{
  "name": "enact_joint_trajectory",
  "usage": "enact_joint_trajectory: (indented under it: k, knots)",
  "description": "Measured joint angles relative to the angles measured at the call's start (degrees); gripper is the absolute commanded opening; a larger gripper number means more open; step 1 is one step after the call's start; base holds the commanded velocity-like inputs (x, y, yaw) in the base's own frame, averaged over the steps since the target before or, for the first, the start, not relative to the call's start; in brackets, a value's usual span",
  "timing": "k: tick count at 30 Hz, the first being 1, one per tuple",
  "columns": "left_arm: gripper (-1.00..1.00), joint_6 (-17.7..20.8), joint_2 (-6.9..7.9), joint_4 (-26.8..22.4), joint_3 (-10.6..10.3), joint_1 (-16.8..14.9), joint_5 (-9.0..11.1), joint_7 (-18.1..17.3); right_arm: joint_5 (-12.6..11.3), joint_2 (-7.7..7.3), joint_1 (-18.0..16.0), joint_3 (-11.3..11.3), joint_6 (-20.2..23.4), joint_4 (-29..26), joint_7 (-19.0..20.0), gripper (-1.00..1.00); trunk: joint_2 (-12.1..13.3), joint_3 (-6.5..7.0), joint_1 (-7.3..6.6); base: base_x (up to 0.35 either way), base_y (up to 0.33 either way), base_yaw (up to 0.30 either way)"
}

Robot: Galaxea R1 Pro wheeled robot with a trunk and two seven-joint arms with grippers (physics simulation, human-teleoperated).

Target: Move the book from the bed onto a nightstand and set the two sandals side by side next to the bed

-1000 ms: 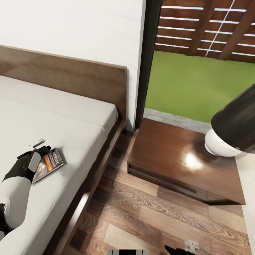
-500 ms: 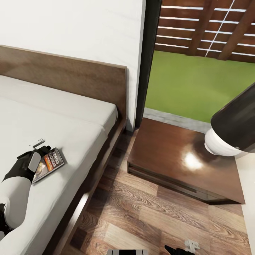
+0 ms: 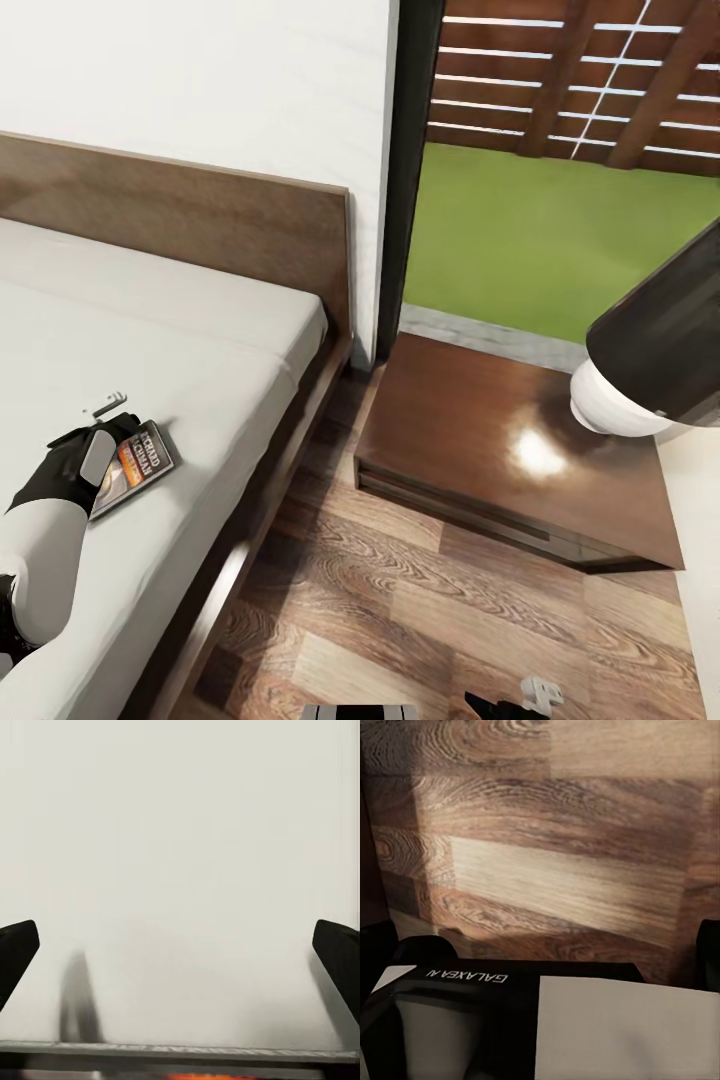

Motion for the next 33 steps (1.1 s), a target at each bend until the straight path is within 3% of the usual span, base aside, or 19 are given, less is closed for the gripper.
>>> enact_joint_trajectory:
  k: [33]
  knots:
    - [1.00,0.2,-0.01,-0.1,-0.1,0.0,0.0,-0.1,0.0,0.00,0.0,0.0,0.0,0.0,0.0,1.00,0.0,0.01,0.00,-0.006,0.000,-0.001]
